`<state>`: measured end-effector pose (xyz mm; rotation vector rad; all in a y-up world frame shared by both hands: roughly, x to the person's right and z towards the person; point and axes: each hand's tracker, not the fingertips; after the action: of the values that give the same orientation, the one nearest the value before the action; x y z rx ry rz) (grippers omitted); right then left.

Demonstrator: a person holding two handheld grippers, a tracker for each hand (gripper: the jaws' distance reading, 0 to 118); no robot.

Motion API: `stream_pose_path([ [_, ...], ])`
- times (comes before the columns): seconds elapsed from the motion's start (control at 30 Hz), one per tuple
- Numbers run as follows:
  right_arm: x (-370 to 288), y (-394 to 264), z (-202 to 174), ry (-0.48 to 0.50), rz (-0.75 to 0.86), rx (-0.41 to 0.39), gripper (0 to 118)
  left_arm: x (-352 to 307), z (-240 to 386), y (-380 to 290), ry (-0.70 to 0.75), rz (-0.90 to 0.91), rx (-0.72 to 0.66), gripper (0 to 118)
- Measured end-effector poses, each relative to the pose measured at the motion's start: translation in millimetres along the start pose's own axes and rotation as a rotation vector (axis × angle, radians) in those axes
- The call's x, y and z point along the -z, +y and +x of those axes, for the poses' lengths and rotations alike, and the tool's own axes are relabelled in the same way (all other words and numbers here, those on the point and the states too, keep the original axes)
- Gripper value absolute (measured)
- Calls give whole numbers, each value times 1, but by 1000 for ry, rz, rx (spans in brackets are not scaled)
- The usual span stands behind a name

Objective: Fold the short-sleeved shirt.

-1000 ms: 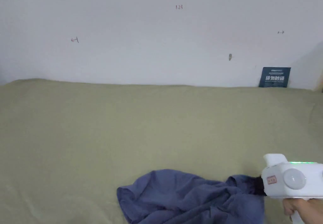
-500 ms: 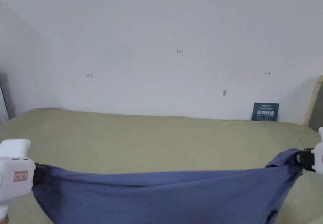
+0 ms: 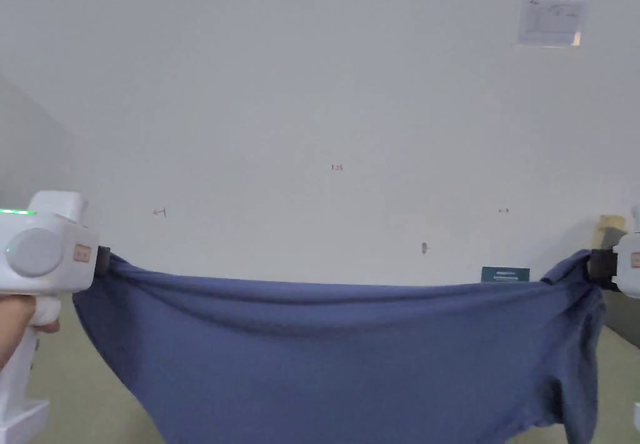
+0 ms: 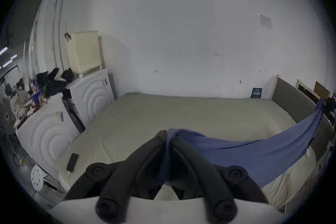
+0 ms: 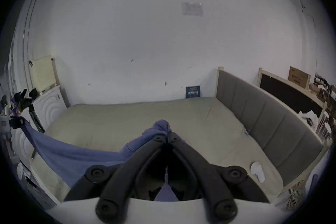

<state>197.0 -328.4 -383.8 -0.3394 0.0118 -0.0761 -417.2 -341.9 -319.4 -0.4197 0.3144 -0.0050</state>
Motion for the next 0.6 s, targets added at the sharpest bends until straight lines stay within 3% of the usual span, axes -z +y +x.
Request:
stream_pose_path([
  [0.17, 36, 46, -7, -39, 38, -34, 0, 36, 16, 46, 25, 34, -19, 1],
  [0.33, 79, 74, -11, -73, 69, -6, 0, 80, 39, 76, 57, 53, -14, 1],
  [0.6, 148, 51, -10, -102, 16, 19, 0, 145, 69, 56, 68, 33, -17, 1],
])
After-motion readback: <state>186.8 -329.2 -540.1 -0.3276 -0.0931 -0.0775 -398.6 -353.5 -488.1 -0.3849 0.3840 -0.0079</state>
